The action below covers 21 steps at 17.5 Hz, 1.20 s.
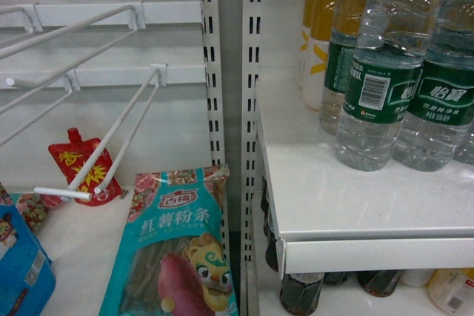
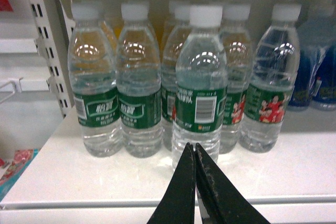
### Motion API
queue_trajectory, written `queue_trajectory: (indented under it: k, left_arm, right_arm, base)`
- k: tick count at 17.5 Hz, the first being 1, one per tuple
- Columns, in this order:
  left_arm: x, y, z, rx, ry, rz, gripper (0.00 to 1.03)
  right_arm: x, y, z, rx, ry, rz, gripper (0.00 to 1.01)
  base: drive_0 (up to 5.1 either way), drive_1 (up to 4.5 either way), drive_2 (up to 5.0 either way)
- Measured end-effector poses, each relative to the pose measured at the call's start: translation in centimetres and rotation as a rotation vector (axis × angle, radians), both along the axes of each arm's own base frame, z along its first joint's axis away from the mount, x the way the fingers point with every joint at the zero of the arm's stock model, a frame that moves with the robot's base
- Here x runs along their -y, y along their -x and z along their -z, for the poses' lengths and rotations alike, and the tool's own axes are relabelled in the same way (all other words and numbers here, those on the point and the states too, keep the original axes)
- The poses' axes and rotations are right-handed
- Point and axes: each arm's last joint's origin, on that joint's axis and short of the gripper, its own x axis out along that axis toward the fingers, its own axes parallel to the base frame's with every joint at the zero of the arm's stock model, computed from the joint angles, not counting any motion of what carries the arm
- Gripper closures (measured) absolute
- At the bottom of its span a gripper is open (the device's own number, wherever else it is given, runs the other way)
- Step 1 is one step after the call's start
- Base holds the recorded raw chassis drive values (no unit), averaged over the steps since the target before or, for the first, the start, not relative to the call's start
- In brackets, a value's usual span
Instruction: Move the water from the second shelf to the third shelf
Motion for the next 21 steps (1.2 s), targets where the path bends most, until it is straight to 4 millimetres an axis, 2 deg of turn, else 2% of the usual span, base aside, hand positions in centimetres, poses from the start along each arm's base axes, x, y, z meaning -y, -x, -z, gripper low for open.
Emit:
queue_trajectory:
  k: [2, 11, 13, 20, 21]
  left_arm:
    - [0.0, 0.0, 0.0, 0.000, 0.000, 0.000, 0.05]
    - [0.0, 0.0, 0.0, 0.000, 0.000, 0.000, 0.05]
    - [0.0, 0.0, 0.0, 0.000, 0.000, -0.002, 0.05]
    - [0.0, 0.0, 0.0, 0.000, 0.000, 0.000, 0.05]
    - [0.0, 0.0, 0.0, 0.000, 0.000, 0.000, 0.05]
  right_arm:
    - [0.0, -0.1, 1.2, -0.019, -0.002, 0.000, 0.99]
    - [0.0, 0.0, 3.1, -0.010, -0.002, 0.000, 0.99]
    - [0.0, 0.0, 4.1, -0.008, -0.003, 0.000, 0.99]
    - [0.0, 0.0, 4.0, -0.002, -0.003, 0.000, 0.99]
    - [0.0, 0.0, 4.0, -0.002, -0.003, 0.000, 0.94]
  base:
    - [0.0, 0.00, 0.0]
    - [0.0, 0.00, 0.0]
    - [0.0, 0.00, 0.0]
    - [0.0, 0.00, 0.0]
    - [0.0, 0.00, 0.0]
